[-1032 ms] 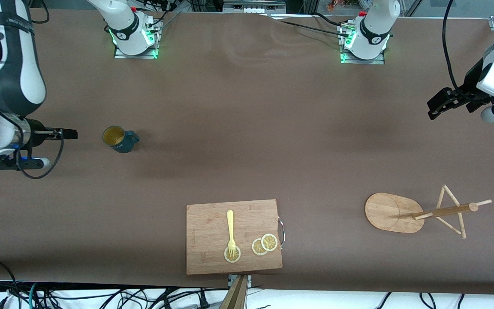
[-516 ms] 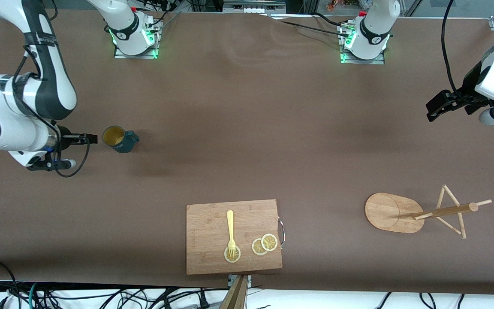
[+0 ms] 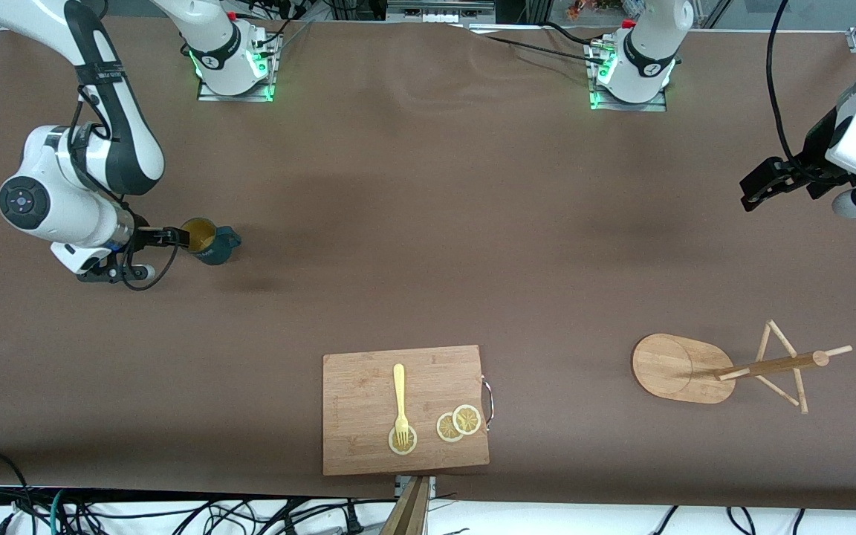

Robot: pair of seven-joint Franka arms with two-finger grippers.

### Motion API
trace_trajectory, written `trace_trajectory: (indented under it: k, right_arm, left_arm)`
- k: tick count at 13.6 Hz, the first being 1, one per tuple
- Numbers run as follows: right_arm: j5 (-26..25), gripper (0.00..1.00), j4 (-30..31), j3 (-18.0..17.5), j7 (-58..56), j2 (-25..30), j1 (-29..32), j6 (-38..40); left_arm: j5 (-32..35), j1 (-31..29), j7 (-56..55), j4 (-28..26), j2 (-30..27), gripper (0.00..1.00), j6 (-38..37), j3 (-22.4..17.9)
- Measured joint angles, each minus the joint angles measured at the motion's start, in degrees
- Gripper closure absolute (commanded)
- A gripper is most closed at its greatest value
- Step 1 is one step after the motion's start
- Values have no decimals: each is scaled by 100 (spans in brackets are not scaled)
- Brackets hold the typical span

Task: Pass cup and hang on rack
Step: 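Reach the right gripper down toward the teal mug, then grasp the teal mug rim with the right gripper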

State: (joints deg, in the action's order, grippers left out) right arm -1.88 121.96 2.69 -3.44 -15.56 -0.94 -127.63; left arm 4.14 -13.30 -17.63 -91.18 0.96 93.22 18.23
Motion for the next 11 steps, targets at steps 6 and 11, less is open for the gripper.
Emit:
trace_trajectory:
  k: [6, 11]
  right_arm:
    - [0, 91, 332, -86, 38, 4, -4, -458]
    - [2, 100, 332, -196, 356, 4, -6, -459]
  left_arm:
    - [-1, -9, -1, 18, 2, 0, -242, -4]
    - [2, 51, -206, 174, -3, 0, -687, 358]
